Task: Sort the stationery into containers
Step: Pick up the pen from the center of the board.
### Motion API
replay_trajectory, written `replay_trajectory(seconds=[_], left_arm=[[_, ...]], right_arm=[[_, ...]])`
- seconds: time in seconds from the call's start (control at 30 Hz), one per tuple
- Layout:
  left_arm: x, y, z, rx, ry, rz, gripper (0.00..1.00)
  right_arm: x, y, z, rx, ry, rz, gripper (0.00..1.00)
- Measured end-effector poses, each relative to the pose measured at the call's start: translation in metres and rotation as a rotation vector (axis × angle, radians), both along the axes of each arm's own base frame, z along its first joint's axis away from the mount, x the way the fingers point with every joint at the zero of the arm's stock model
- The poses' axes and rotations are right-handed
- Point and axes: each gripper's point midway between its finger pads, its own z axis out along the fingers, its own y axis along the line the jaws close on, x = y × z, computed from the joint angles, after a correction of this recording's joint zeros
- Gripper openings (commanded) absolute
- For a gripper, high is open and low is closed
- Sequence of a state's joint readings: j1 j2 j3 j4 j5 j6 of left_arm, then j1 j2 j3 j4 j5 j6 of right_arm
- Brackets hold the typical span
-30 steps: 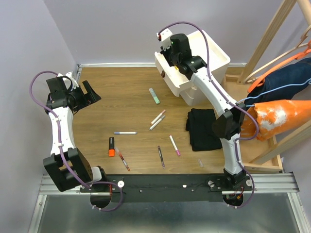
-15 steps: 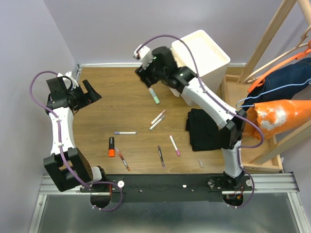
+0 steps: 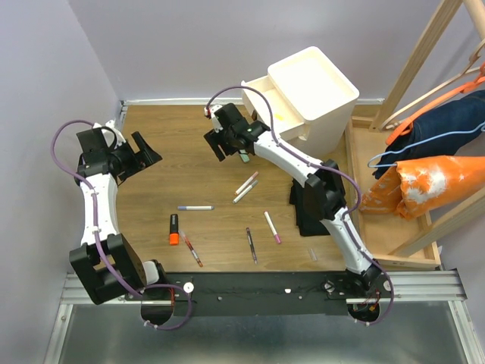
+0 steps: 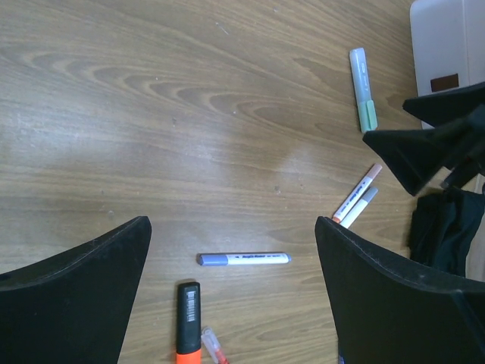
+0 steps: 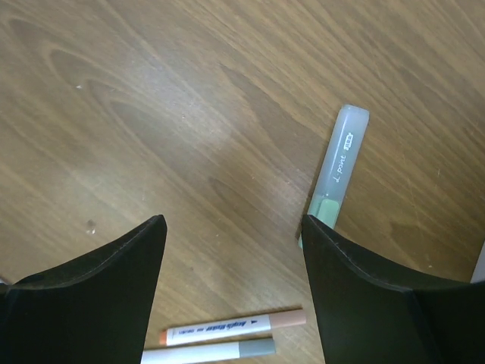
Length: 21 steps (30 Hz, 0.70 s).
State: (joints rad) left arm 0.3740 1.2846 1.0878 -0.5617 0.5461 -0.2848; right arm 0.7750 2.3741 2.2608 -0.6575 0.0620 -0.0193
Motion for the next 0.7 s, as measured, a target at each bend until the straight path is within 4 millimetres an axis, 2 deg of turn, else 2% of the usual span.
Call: replay_trajectory(seconds=[0.3,0.57,0.7], left_arm=[[-0.008,-0.004,-0.011,-0.019,0.018,0.004,0.98],[-0.009,-0.005,-0.013,-0.021,0.022,0.004,0.98],[-0.009,-0.005,-0.013,-0.021,0.023,0.004,0.98]], right_arm=[[0.013,-0.006,-0.033,-0.037,0.017,-0.079,0.78],[0.034,-0.025,-0.077,-0.101,0.038,-0.149,0.79],[0.045,-0.036,-0.084,-0.118,0.029,-0.181,0.79]])
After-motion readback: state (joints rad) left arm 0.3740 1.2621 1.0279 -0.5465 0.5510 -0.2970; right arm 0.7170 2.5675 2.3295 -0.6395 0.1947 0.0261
